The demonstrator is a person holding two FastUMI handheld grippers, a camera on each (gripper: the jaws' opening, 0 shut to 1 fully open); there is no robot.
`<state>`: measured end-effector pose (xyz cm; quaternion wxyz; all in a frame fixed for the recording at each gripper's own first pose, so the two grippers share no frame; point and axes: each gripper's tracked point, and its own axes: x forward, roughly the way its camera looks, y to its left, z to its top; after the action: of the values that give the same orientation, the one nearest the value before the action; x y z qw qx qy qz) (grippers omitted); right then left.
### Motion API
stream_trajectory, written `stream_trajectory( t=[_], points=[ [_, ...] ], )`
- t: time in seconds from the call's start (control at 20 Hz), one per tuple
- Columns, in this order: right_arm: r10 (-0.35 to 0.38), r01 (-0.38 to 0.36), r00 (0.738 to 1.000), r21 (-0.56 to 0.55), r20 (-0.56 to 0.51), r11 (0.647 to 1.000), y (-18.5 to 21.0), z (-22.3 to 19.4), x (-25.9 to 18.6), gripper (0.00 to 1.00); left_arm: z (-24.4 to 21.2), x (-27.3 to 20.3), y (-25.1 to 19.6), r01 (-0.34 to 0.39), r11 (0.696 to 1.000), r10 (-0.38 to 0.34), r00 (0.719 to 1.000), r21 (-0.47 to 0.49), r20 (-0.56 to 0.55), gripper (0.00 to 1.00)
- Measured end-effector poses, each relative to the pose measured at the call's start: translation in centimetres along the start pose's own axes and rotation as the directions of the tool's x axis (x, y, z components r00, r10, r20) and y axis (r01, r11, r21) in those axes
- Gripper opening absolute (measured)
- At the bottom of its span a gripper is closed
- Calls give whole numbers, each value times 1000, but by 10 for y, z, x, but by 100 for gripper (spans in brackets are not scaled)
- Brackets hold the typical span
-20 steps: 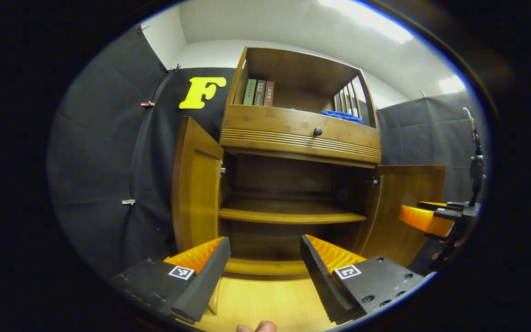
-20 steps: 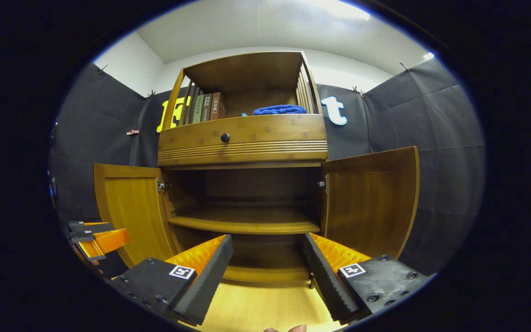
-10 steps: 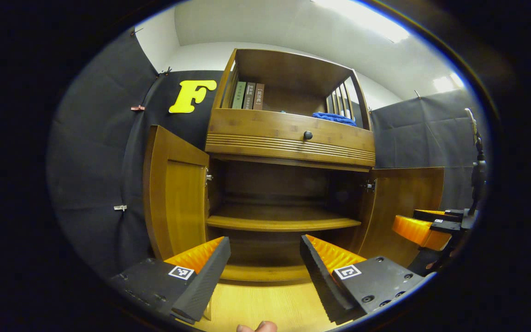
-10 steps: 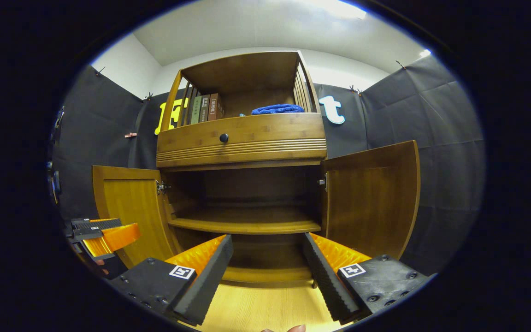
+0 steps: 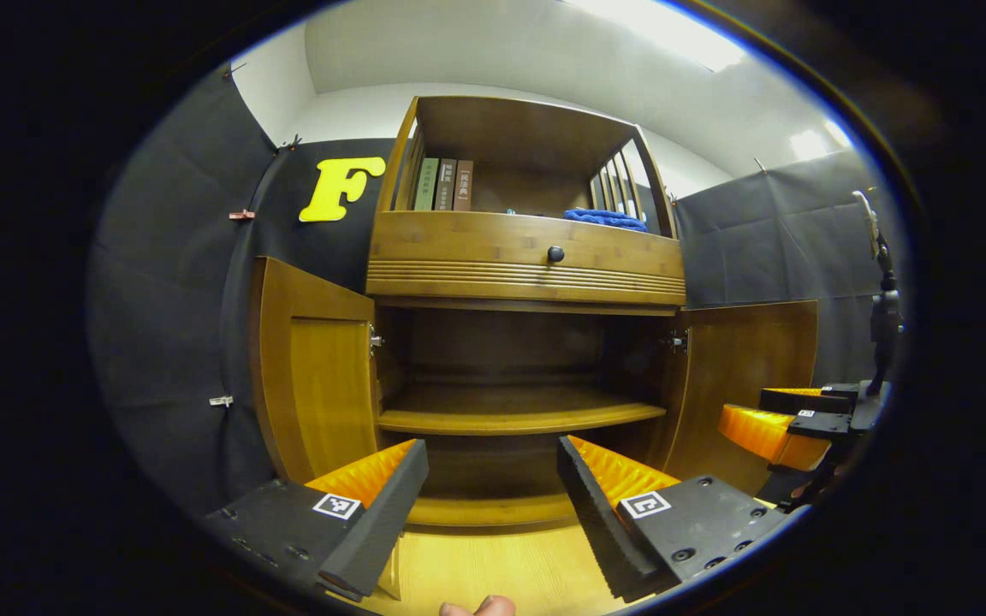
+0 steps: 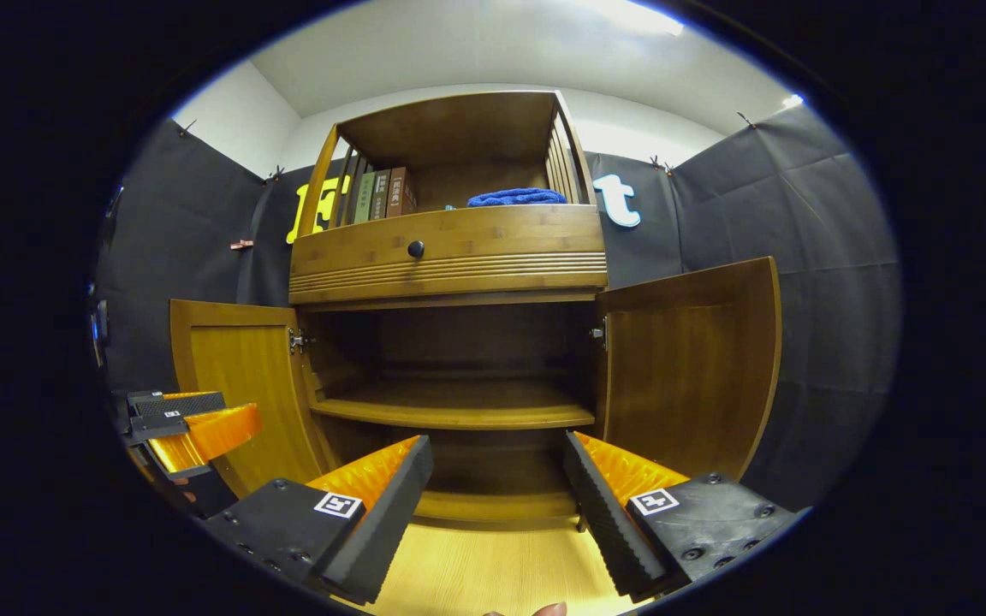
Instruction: Open the right door of the double-door shoe cabinet with the right hand, and open the left door with the left hand.
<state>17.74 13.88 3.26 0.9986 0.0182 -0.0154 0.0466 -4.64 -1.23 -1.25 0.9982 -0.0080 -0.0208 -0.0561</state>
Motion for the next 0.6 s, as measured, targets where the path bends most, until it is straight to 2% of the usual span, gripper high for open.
stream_trajectory(
  t=[0.1, 0.15, 0.5, 0.6],
  points=[
    [3, -3, 1000, -9, 4, 1000, 2, 3, 0, 95, 0, 1, -1, 7, 1000, -7, 1000, 3, 1, 94],
    [4, -4, 1000, -12, 6, 1000, 2, 5, 0, 98, 1, 0, -2, 10, 1000, -10, 1000, 2, 2, 94],
    [12, -11, 1000, -35, 12, 999, 8, 8, -3, 98, 5, 2, 0, 9, 1000, -9, 1000, 15, 13, 92],
    [12, -11, 1000, -35, 14, 999, 8, 8, -1, 98, 5, 2, 2, 6, 1000, -7, 1000, 19, 16, 94]
  ],
)
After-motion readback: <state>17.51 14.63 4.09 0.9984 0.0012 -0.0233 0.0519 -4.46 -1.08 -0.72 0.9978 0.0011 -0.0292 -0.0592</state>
